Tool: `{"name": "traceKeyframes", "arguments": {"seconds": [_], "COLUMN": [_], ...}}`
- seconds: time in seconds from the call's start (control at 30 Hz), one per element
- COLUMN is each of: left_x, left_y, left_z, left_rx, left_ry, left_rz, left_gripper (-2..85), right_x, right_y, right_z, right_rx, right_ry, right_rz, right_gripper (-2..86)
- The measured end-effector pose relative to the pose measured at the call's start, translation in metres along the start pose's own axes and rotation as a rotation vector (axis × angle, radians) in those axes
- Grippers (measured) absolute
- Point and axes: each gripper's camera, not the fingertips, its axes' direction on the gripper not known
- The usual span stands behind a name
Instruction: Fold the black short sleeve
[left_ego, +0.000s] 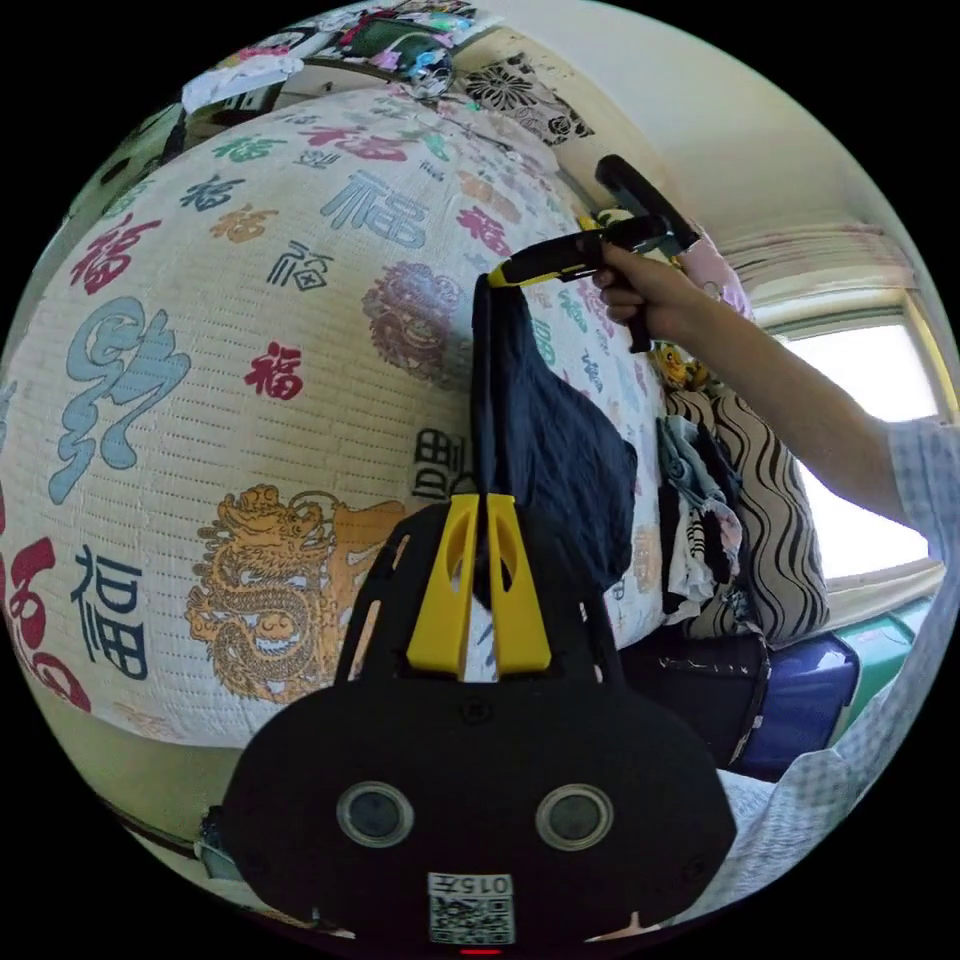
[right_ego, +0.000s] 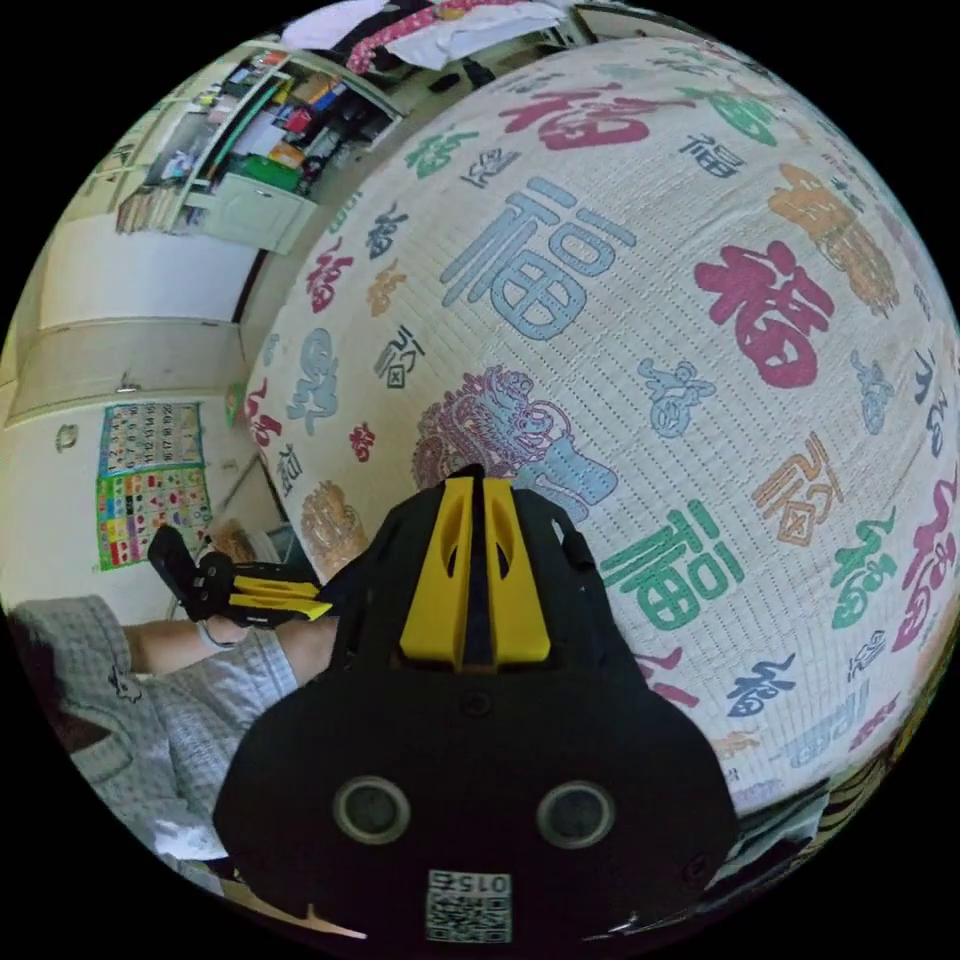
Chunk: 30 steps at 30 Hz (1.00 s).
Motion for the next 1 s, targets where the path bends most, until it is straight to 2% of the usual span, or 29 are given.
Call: {"name": "traceKeyframes", "arguments": {"seconds": [0.17, 0.33, 0.47, 0.63, 0.73, 0.8, 0.9, 1.0], "left_x": [0.072, 0.169, 0.221, 0.267, 0.279, 0.285, 0.299, 0.301], "left_y": [0.012, 0.025, 0.035, 0.052, 0.058, 0.060, 0.053, 0.024], "left_z": [-0.001, 0.063, 0.137, 0.249, 0.295, 0.305, 0.294, 0.278], "left_rx": [0.050, 0.016, -0.056, -0.189, -0.338, -0.373, -0.310, -0.165], "left_ry": [0.067, 0.135, 0.135, -0.006, 0.027, 0.056, 0.097, 0.004], "left_rz": [0.174, 0.368, 0.443, 0.510, 0.526, 0.542, 0.602, 0.616], "left_gripper": [-0.6, -0.4, -0.1, 1.8, 4.4, 4.9, 4.6, 4.2], "right_x": [0.043, 0.102, 0.163, 0.223, 0.244, 0.250, 0.244, 0.209], "right_y": [0.128, 0.259, 0.349, 0.407, 0.439, 0.462, 0.496, 0.510], "right_z": [-0.079, -0.116, -0.108, -0.058, -0.041, -0.043, -0.055, -0.071], "right_rx": [0.277, 0.400, 0.435, 0.420, 0.509, 0.591, 0.642, 0.652], "right_ry": [-0.267, -0.298, -0.315, -0.344, -0.399, -0.431, -0.410, -0.298], "right_rz": [-0.072, -0.021, 0.089, 0.264, 0.375, 0.416, 0.444, 0.372], "right_gripper": [0.0, 0.4, 0.9, 2.8, 5.8, 6.2, 5.8, 5.7]}}
